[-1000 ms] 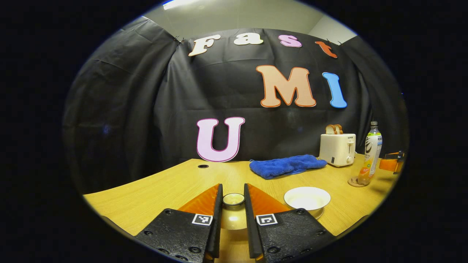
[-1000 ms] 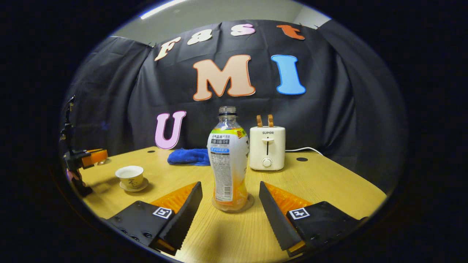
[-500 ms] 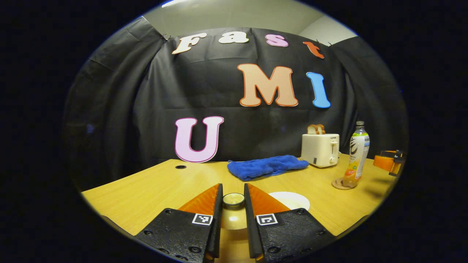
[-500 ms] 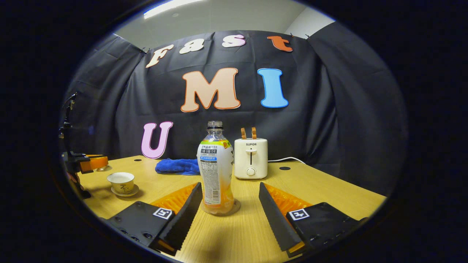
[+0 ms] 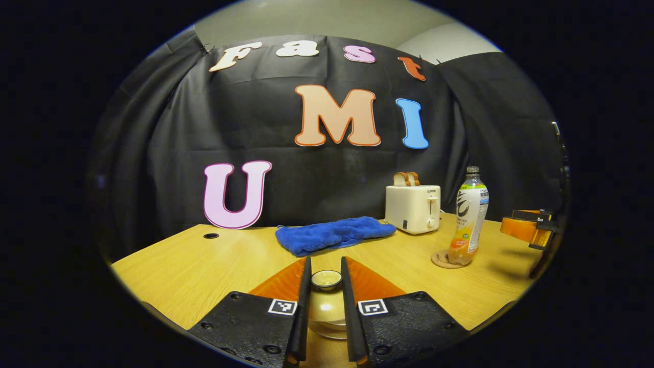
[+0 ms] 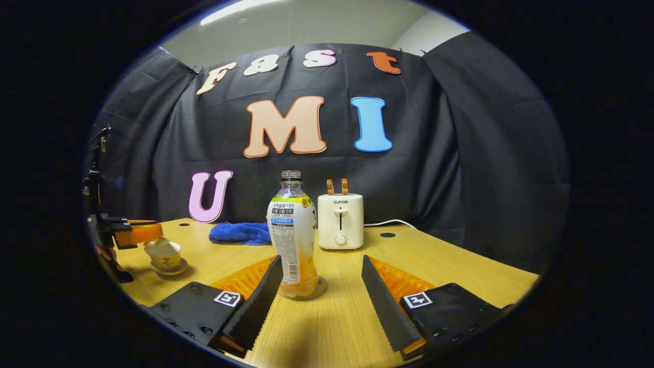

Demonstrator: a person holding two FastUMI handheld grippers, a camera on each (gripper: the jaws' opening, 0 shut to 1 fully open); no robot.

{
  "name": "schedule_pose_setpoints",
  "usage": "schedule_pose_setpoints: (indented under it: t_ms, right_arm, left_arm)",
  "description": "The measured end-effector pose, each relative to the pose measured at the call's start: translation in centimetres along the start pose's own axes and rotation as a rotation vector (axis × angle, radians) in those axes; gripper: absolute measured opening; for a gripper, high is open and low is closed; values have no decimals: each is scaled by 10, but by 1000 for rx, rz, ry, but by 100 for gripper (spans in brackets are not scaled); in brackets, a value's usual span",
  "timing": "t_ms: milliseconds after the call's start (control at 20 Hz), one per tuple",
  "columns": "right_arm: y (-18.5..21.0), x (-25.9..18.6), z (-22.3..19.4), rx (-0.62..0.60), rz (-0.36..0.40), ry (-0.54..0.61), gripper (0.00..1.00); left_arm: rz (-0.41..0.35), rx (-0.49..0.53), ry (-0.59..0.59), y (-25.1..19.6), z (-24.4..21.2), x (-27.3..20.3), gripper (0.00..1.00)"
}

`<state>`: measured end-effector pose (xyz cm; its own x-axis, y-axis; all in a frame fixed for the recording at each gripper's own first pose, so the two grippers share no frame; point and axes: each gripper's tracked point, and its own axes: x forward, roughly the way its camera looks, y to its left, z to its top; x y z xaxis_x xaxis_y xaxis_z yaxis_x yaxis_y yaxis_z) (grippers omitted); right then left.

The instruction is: Open the teacup lid with one hand, grasp the water bottle and pour water into the teacup with the other hand; after pouring, place the water bottle on the coaster and then close the teacup lid.

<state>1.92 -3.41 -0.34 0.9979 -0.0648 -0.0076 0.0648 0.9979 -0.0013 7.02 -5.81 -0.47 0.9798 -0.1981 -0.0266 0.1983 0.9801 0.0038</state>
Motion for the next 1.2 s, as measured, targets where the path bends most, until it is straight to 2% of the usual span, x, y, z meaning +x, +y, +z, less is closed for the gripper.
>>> schedule_pose_setpoints:
  t_ms: [200, 350, 450, 700, 850, 900, 950, 1000, 1050, 1100, 1150, 1200]
  right_arm:
    - [1, -1, 1, -1, 12, 1, 100]
    - [3, -1, 2, -1, 19, 2, 98]
    - [5, 0, 1, -1, 25, 2, 98]
    - [4, 0, 2, -1, 27, 2, 98]
    - [4, 0, 1, -1, 27, 2, 98]
    - [3, 0, 2, -1, 27, 2, 92]
    - [3, 0, 2, -1, 27, 2, 92]
    - [3, 0, 2, -1, 27, 2, 92]
    - [3, 0, 2, -1, 28, 2, 98]
    - [3, 0, 2, -1, 28, 2, 98]
    - [4, 0, 2, -1, 31, 2, 92]
    - [4, 0, 2, -1, 33, 2, 92]
  left_arm:
    - [-68, 26, 18, -11, -2, 2, 28]
    - [-99, 60, 88, -18, -15, 4, 28]
    - [-105, 81, 125, -21, -20, 6, 29]
    - [-102, 80, 120, -19, -16, 6, 29]
    - [-98, 82, 126, -19, -19, 5, 32]
    - [-101, 83, 128, -19, -19, 5, 34]
    - [-103, 83, 131, -21, -18, 5, 31]
    - [-103, 84, 132, -21, -19, 6, 42]
    - [-103, 83, 130, -20, -19, 5, 46]
    - [-102, 81, 124, -19, -18, 4, 62]
    - [-97, 74, 114, -18, -16, 2, 70]
    - [-91, 71, 96, -18, -13, 3, 81]
